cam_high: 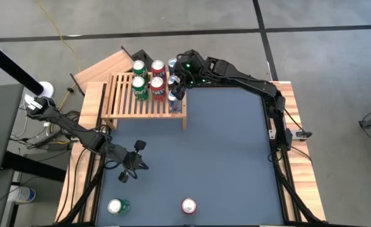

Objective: Place canned beverage on shelf
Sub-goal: Adjust the blue soda can on the shelf, then put the red soda can on the shelf aligned with the other red soda cans

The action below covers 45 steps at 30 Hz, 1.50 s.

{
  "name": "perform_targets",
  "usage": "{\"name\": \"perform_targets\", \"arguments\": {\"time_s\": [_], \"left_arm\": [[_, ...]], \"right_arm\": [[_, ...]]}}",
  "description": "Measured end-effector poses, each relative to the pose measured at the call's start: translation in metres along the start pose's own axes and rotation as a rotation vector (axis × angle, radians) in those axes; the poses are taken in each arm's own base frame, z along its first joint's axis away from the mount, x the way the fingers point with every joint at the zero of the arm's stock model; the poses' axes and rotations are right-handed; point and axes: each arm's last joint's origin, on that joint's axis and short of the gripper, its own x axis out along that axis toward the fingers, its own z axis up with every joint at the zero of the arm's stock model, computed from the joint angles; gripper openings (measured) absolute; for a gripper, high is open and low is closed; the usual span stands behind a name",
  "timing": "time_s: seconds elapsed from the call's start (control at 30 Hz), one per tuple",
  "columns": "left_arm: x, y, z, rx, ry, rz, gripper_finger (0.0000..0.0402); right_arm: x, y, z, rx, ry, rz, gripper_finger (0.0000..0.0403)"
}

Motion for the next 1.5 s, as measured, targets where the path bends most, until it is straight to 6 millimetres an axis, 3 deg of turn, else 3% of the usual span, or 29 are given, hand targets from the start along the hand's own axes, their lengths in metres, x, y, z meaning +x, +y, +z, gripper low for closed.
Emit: {"name": "perform_targets", "arguments": {"time_s": [0.97, 1.33, 1.5], "left_arm": [[0.0, 0.0, 0.0, -0.002, 0.002, 0.0, 0.0], [0.0, 0.0, -0.001, -0.002, 0.009, 0.0, 0.0], [0.0, 0.0, -0.001, -0.008, 0.012, -0.001, 0.0]], "right_arm": [[-0.003, -0.005, 0.001, 0.001, 0.002, -0.008, 0.027], [-0.026, -0.004, 0.017, -0.001, -0.061, -0.004, 0.027], [-0.038, 0.007, 0.018, -0.031, -0.061, 0.018, 0.027]]}}
